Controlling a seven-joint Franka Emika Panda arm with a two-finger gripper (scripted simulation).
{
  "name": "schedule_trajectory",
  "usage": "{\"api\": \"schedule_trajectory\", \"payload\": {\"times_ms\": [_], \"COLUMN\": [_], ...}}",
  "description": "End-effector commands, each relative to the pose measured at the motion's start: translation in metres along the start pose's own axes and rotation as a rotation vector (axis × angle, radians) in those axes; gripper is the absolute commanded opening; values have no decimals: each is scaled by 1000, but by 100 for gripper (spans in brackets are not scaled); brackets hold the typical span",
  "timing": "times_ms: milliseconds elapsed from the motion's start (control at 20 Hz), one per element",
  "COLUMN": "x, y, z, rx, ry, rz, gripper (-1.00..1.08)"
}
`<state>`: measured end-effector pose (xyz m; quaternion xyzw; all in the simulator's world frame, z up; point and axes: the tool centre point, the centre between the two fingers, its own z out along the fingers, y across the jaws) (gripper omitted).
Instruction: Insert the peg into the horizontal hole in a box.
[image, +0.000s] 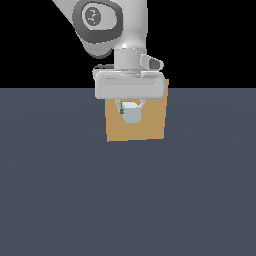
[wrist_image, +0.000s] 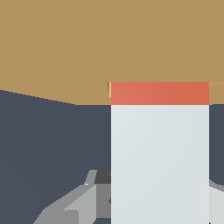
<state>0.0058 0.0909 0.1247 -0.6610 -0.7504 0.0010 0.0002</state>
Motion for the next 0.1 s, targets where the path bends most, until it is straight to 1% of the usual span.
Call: {"api": "schedule_trajectory", "payload": {"times_ms": [0,50], "x": [8,8], "y": [2,2], "z": [-2,-2], "rx": [-5,-5], "ry": [1,1], "rz": [-1,-1], "gripper": [-100,-100]}}
